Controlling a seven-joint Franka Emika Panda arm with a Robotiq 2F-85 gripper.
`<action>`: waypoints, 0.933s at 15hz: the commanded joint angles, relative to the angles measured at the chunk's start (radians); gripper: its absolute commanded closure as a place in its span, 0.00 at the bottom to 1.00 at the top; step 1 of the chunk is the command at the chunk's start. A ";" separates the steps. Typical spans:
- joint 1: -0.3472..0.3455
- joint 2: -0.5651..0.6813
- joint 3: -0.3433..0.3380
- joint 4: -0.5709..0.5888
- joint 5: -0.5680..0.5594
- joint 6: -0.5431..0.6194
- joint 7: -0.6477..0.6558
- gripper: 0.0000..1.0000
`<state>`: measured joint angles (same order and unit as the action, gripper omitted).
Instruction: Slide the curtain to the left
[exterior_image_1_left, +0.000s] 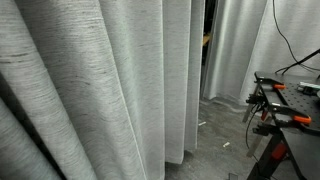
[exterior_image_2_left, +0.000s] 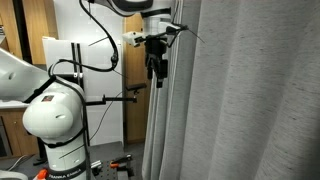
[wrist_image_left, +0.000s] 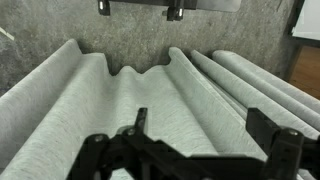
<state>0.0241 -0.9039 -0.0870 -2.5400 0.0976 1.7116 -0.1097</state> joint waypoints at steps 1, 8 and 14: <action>-0.010 0.009 -0.002 0.005 0.008 0.010 -0.006 0.00; -0.060 0.111 -0.041 0.040 -0.020 0.162 -0.007 0.00; -0.117 0.232 -0.095 0.095 -0.045 0.351 -0.010 0.00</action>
<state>-0.0660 -0.7390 -0.1631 -2.4974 0.0656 2.0040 -0.1095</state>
